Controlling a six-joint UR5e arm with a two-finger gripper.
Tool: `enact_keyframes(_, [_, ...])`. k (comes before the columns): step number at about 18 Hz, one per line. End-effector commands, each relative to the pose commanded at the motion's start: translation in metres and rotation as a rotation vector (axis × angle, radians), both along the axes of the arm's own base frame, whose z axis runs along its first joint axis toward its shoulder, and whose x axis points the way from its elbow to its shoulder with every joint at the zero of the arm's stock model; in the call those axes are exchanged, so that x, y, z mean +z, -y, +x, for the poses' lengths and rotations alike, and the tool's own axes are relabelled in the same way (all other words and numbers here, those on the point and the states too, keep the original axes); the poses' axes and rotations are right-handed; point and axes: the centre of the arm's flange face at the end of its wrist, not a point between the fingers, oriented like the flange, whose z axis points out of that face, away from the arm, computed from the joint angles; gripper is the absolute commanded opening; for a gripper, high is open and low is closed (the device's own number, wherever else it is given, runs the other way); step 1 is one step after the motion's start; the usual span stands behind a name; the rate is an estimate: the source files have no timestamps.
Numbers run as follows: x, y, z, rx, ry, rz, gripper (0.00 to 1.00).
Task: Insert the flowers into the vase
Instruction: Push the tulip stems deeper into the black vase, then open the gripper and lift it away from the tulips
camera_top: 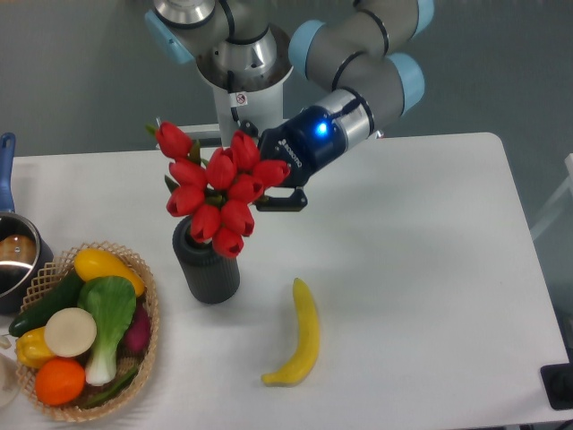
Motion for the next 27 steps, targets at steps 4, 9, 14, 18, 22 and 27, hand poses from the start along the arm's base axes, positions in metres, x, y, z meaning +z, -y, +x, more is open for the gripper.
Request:
enact_keyframes(4, [-0.025, -0.003, 0.017, -0.020, -0.004, -0.008, 0.10])
enact_keyframes(9, [-0.047, 0.002, 0.047, -0.038, -0.020, -0.033, 0.20])
enact_keyframes(14, [-0.055, 0.001, 0.062, -0.058, -0.042, -0.071, 0.94])
enact_keyframes(18, [-0.061, 0.001, 0.062, -0.062, -0.047, -0.096, 1.00])
enact_keyframes(22, [-0.066, 0.003, 0.060, -0.059, -0.076, -0.145, 1.00])
enact_keyframes(27, [-0.058, 0.019, 0.037, -0.009, -0.104, -0.161, 1.00])
